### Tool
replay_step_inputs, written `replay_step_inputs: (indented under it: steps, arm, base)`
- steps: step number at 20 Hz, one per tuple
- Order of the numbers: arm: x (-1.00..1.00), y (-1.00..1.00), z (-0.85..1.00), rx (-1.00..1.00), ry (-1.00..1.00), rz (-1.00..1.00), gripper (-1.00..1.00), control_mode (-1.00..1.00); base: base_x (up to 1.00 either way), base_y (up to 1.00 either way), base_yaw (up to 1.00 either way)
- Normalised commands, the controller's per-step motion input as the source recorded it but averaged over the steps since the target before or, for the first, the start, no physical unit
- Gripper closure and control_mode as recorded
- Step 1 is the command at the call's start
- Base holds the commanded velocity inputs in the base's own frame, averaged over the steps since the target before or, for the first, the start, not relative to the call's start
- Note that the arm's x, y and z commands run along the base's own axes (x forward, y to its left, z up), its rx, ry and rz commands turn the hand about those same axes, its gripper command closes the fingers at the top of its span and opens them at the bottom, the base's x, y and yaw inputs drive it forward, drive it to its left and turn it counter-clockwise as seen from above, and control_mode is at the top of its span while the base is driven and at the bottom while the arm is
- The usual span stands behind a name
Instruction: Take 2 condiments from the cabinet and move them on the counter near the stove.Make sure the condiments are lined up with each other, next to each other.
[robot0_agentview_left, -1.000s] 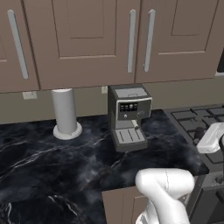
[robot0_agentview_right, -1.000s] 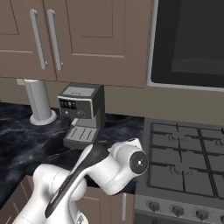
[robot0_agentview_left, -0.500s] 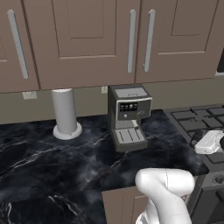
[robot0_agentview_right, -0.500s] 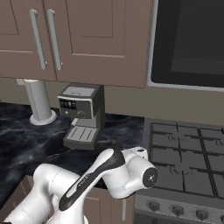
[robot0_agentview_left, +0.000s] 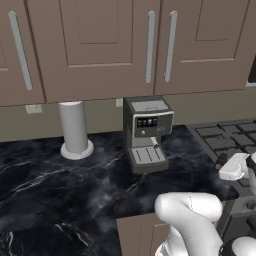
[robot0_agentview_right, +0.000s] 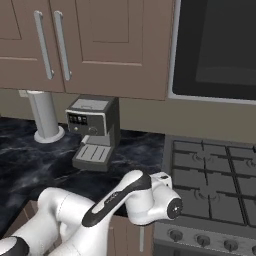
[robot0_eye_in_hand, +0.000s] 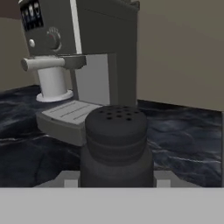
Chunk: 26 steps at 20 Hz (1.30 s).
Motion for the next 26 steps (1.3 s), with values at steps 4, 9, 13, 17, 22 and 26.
replay_step_inputs:
  steps: [4,9,13,17,22,26]
  arm:
    - [0.08,-0.17,-0.1,0.0,-0.02,0.0,1.0,-1.0]
    - [0.0,-0.14,-0.09,0.0,-0.01,0.0,1.0,-1.0]
    - [0.0,0.0,-0.18,0.0,0.0,0.0,1.0,-1.0]
    - [0.01,0.0,-0.15,0.0,0.0,0.0,1.0,-1.0]
    - [0.03,0.0,-0.11,0.0,-0.03,0.0,1.0,-1.0]
    - [0.04,0.0,-0.01,0.0,-0.01,0.0,1.0,-1.0]
  base:
    - [0.0,0.0,0.0]
    - [0.0,0.0,0.0]
    - [0.0,0.0,0.0]
    - [0.0,0.0,0.0]
    - [0.0,0.0,0.0]
    - [0.0,0.0,0.0]
